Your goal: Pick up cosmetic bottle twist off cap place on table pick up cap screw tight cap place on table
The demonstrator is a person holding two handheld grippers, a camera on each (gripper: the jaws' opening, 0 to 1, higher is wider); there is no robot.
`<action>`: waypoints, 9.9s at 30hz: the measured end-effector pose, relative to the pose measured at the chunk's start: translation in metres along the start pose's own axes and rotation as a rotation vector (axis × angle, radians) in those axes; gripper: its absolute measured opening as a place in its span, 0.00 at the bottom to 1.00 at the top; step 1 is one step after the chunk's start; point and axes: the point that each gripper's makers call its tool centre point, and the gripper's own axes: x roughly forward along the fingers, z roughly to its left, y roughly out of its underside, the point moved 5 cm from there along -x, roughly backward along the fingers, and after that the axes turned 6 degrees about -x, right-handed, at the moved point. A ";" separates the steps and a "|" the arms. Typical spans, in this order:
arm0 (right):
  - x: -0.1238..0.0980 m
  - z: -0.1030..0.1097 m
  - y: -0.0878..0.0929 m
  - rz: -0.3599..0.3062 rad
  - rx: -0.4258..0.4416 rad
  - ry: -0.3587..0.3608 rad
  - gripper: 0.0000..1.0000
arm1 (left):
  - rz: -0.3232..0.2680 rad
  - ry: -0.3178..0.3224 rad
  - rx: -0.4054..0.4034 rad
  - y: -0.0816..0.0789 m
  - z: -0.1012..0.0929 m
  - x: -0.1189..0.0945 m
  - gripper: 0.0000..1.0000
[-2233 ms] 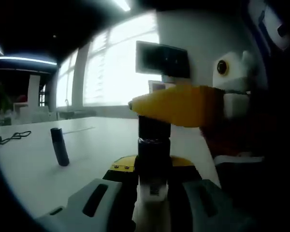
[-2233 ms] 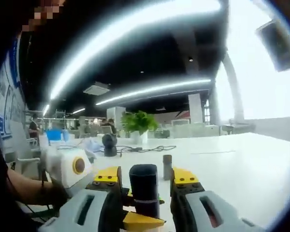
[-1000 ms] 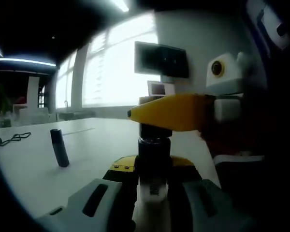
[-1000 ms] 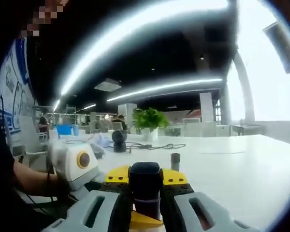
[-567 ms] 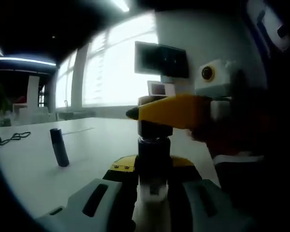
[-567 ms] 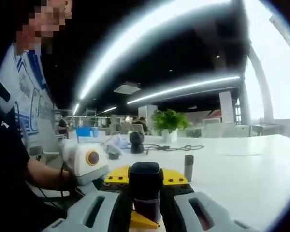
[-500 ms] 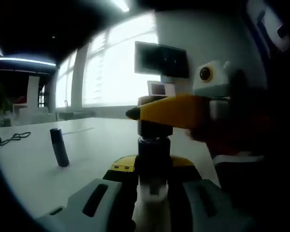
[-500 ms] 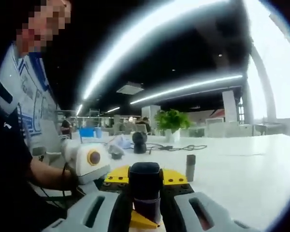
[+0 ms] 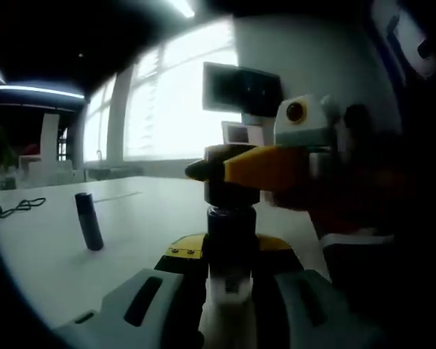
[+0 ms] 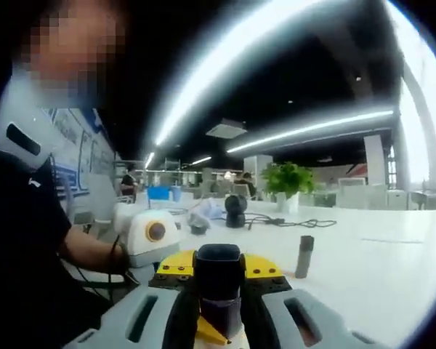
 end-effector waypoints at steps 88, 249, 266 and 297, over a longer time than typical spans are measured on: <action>0.008 -0.007 -0.002 0.008 -0.016 -0.789 0.15 | 0.006 0.134 -0.008 0.000 -0.005 -0.001 0.13; 0.008 0.012 -0.004 0.018 -0.056 0.088 0.16 | 0.003 0.106 0.012 0.000 0.002 -0.010 0.13; 0.010 0.006 -0.003 -0.026 -0.028 -0.227 0.16 | 0.001 0.111 0.010 0.000 0.002 -0.009 0.13; 0.016 0.003 -0.013 -0.020 -0.052 -0.586 0.16 | 0.002 0.128 0.006 0.000 0.002 -0.008 0.13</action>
